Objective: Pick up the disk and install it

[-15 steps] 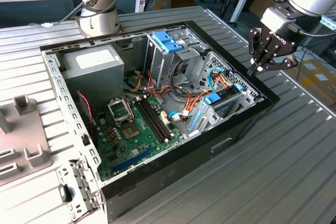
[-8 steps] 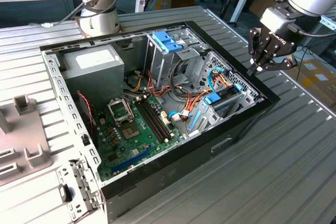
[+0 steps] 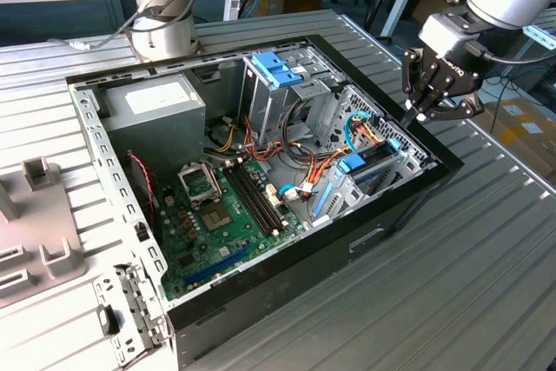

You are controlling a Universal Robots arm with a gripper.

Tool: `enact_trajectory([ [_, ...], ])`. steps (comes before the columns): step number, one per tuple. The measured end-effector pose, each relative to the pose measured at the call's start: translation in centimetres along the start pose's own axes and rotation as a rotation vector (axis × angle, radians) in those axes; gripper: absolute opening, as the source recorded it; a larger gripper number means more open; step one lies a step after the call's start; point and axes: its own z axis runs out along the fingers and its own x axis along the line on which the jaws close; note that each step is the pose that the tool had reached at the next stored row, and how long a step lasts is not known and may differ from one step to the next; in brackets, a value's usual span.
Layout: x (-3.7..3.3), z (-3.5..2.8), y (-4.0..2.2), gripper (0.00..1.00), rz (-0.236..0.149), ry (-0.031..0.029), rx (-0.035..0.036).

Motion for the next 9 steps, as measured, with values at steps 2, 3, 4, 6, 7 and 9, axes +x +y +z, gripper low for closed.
enact_trajectory([
  [2,0.0,-0.01,0.5,0.11,0.0,-0.0003,0.0001],
  [3,-0.01,-0.01,0.82,0.11,0.0,-0.0007,0.0001],
  [4,-0.01,-0.02,1.06,0.11,0.0,-0.0012,0.0002],
  [6,0.0,-0.02,1.27,0.11,0.0,-0.0016,0.0002],
  [7,-0.01,-0.02,1.27,0.11,0.0,-0.0014,0.0001],
  [9,-0.01,-0.02,1.28,0.11,0.0,-0.0015,0.0001],
])
